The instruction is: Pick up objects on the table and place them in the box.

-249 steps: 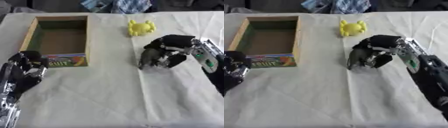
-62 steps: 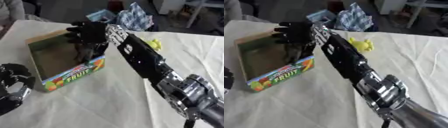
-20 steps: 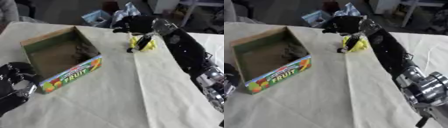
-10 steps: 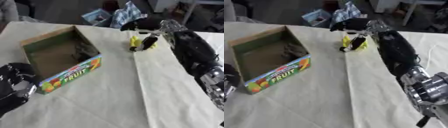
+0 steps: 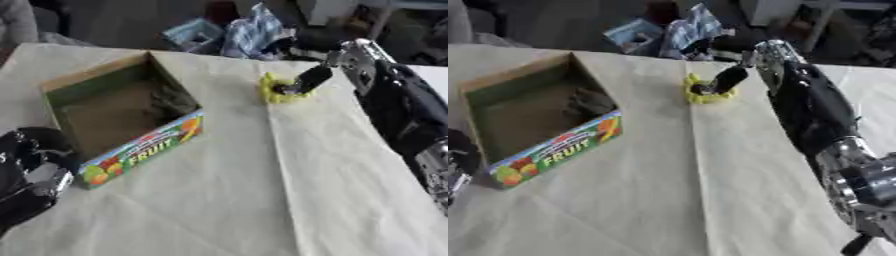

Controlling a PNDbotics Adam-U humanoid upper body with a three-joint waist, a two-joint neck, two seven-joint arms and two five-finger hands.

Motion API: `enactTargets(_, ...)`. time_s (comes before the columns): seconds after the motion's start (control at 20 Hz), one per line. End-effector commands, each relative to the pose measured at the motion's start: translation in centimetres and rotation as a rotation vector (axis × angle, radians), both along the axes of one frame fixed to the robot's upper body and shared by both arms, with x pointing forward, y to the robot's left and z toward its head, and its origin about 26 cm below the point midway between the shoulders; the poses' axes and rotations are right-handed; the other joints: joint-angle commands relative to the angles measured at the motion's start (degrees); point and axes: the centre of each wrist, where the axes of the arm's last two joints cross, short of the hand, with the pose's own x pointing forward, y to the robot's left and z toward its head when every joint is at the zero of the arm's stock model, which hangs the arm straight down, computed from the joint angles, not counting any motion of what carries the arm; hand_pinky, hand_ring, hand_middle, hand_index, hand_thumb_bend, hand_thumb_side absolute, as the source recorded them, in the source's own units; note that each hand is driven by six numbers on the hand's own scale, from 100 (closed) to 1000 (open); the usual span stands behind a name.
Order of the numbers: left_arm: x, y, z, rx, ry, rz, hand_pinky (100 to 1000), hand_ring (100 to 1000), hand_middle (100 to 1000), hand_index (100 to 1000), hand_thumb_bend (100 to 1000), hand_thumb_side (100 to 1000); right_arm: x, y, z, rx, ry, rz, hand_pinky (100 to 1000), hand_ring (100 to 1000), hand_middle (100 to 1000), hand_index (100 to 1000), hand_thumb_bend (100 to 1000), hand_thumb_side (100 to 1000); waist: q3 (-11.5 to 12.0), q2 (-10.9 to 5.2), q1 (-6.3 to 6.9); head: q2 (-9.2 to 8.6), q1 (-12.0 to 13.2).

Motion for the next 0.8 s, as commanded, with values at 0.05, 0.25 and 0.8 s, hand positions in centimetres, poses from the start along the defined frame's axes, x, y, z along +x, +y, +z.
enactTargets(0.05, 0.0, 0.1, 0.9, 0.006, -0.033, 0.001, 532, 624, 571, 660, 375, 100, -0.5, -1.7, 2.1, -0.104, 0.024, 0.077, 847, 902, 925, 996, 337, 600, 0.08, -0.68, 0.51, -0.59, -0.09)
enactTargets(0.25, 0.0, 0.1, 1.0, 0.005, -0.036, -0.001, 532, 625, 572, 661, 375, 100, -0.6, -1.9, 1.4, -0.133, 0.034, 0.064, 850, 905, 930, 998, 357, 619, 0.23, -0.42, 0.80, -0.69, -0.24)
enactTargets(0.8, -0.1, -0.1, 1.2, 0.003, -0.045, -0.009, 532, 626, 573, 661, 373, 100, -0.8, -2.6, -0.9, -0.180, 0.018, 0.029, 839, 887, 912, 990, 363, 625, 1.01, 0.34, 1.42, -1.14, -0.62)
